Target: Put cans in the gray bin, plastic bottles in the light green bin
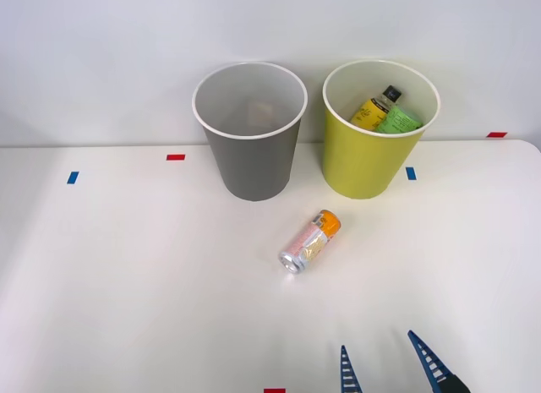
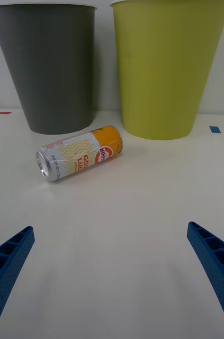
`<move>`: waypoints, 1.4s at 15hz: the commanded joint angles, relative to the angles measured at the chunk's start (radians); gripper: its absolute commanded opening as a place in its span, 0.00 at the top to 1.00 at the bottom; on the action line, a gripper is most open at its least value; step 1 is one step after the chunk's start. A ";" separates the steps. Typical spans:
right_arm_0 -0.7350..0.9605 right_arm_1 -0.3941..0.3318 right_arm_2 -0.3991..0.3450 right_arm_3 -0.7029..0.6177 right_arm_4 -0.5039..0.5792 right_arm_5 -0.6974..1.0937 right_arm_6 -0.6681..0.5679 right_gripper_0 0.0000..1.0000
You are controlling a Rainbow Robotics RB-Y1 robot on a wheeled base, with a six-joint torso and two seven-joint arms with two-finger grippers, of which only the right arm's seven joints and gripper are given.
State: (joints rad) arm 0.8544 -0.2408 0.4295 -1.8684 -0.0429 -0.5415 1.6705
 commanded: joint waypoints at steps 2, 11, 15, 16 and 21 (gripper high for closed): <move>0.000 0.000 0.000 0.000 0.000 0.000 0.000 0.00; 0.000 0.000 0.000 0.000 0.000 0.000 0.000 0.00; 0.000 0.000 0.000 0.000 0.000 0.000 0.000 0.00; 0.000 0.000 0.000 0.000 0.000 0.000 0.000 0.00; 0.000 0.000 0.000 0.000 0.000 0.000 0.000 0.00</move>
State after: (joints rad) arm 0.8544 -0.2408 0.4295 -1.8684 -0.0429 -0.5415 1.6705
